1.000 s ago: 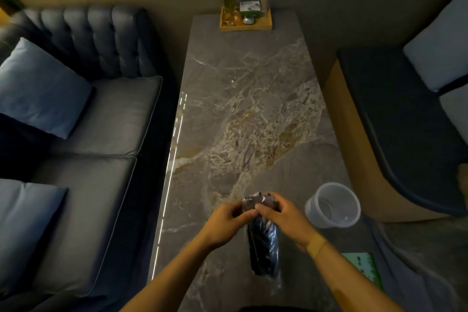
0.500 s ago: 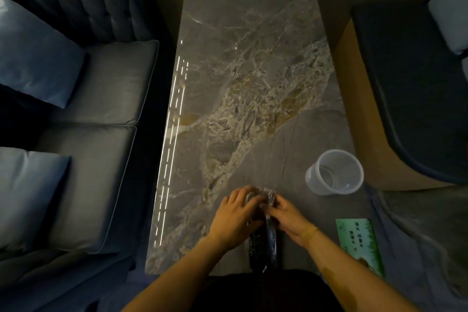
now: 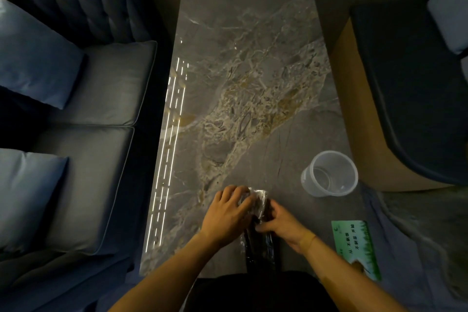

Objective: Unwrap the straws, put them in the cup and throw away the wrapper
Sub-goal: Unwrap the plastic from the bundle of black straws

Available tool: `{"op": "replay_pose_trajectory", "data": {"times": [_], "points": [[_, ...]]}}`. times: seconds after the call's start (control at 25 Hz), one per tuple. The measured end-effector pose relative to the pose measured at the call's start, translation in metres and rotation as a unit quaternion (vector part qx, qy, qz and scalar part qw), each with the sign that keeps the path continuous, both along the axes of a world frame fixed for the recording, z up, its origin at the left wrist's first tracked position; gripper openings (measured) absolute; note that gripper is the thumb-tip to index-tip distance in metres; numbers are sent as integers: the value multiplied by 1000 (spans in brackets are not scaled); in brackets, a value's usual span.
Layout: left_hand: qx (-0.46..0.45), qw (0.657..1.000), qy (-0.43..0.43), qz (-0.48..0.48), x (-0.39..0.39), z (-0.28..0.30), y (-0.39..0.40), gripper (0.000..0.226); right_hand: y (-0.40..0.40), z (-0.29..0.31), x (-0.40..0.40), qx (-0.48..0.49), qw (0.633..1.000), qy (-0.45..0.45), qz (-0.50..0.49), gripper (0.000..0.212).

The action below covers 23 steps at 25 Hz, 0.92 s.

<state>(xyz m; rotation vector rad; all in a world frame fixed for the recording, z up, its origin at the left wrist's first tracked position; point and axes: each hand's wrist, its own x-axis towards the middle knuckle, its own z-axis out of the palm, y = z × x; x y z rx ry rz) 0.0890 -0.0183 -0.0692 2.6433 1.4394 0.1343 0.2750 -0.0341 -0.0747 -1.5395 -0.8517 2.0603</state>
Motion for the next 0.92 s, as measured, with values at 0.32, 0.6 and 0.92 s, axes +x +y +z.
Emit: {"op": "replay_pose_trajectory", "data": {"times": [0.32, 0.6, 0.92], "points": [[-211, 932, -267, 124, 11, 50, 46, 15, 7, 6, -8, 41, 998, -51, -20, 19], [-492, 604, -506, 371, 19, 44, 73, 50, 6, 7, -7, 18, 998, -43, -35, 37], [-486, 572, -552, 363, 6, 9, 26, 34, 13, 16, -10, -18, 996, -87, -30, 62]]}}
